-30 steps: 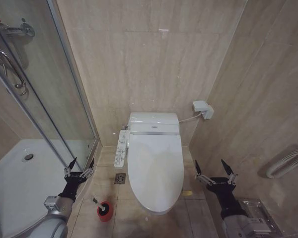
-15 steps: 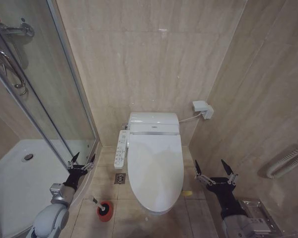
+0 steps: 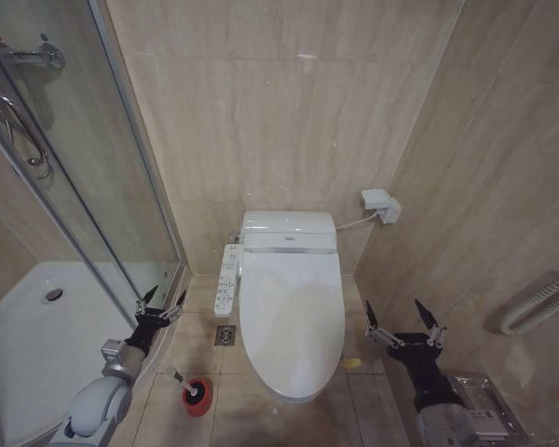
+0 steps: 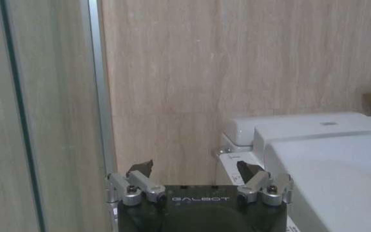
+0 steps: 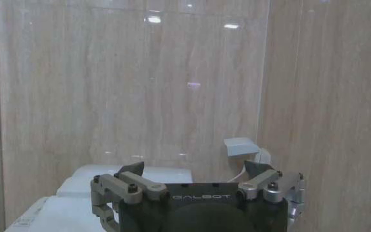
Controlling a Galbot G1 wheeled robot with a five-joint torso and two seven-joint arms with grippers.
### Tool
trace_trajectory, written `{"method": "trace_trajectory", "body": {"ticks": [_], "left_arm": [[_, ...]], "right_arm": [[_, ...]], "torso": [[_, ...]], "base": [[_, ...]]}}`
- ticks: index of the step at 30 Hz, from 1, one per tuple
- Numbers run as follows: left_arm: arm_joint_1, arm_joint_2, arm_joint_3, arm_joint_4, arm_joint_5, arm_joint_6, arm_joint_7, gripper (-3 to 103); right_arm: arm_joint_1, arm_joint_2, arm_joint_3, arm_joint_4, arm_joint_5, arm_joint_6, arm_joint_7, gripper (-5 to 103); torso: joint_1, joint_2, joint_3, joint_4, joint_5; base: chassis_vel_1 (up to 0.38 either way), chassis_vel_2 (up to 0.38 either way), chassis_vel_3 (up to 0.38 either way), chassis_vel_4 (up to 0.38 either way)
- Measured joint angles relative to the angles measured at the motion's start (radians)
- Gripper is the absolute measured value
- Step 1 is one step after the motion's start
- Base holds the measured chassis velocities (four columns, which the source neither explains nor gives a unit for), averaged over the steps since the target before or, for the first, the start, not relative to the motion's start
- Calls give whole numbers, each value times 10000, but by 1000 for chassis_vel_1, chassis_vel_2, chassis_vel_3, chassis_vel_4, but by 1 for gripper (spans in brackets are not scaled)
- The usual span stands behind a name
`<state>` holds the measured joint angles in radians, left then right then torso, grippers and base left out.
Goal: Open the toilet lid, clean the toilet bowl with a toilet brush, close the toilet lid, and flush.
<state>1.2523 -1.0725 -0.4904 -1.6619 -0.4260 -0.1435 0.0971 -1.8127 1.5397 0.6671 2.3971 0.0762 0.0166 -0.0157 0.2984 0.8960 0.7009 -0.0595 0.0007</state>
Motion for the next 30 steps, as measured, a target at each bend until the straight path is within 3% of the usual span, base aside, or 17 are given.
{"method": "trace_trajectory", "body": {"ticks": [30], "left_arm": [[568,-339,166,-25,447,-479,434,86]], "right_arm": [[0,0,0,0,0,0,0,100]], "torso": [[2,0,0,0,0]], "base": [[-17,15,14,-14]]}}
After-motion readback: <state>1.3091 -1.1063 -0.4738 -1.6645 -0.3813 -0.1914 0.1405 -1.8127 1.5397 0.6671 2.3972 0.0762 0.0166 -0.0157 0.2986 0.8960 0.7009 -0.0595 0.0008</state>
